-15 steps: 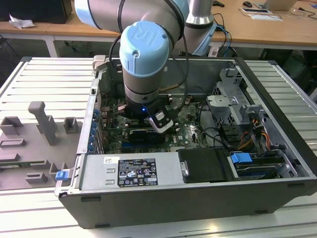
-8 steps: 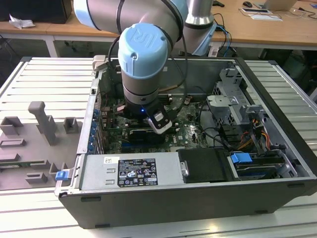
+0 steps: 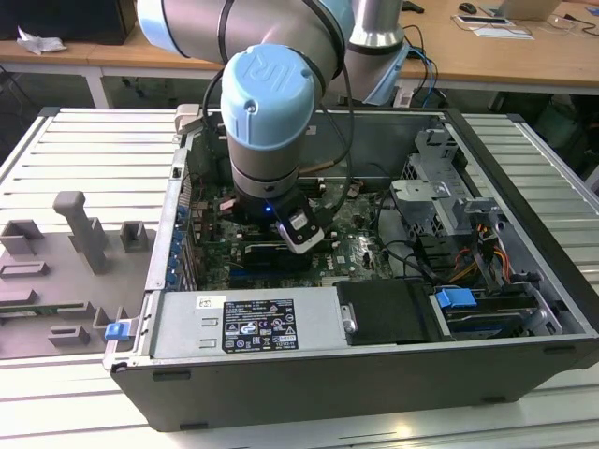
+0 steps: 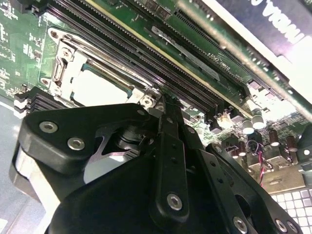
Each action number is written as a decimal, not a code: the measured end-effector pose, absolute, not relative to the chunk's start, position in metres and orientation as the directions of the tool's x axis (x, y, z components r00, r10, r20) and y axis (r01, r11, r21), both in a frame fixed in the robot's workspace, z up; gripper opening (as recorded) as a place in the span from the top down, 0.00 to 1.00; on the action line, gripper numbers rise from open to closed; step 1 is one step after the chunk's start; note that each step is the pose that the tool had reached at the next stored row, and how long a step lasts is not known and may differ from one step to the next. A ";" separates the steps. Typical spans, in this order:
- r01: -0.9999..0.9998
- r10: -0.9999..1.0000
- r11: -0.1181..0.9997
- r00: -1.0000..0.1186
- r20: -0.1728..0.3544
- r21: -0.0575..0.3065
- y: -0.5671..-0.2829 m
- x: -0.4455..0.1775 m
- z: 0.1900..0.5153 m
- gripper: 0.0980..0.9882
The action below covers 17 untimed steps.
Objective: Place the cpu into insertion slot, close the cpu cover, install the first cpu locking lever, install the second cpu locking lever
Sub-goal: 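Install the second cpu locking lever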
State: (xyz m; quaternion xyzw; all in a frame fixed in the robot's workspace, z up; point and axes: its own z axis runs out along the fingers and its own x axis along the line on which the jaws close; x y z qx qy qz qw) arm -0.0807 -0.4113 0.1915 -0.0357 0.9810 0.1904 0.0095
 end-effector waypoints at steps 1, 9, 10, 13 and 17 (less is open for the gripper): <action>-0.074 -0.067 0.925 -0.997 -0.032 0.373 -0.411 -0.081 0.192 0.99; -0.074 -0.067 0.925 -0.997 -0.032 0.373 -0.411 -0.081 0.198 0.99; -0.074 -0.067 0.925 -0.997 -0.032 0.373 -0.411 -0.081 0.200 0.99; -0.074 -0.067 0.925 -0.997 -0.032 0.373 -0.411 -0.081 0.205 0.99; -0.074 -0.067 0.925 -0.997 -0.032 0.373 -0.411 -0.081 0.208 0.99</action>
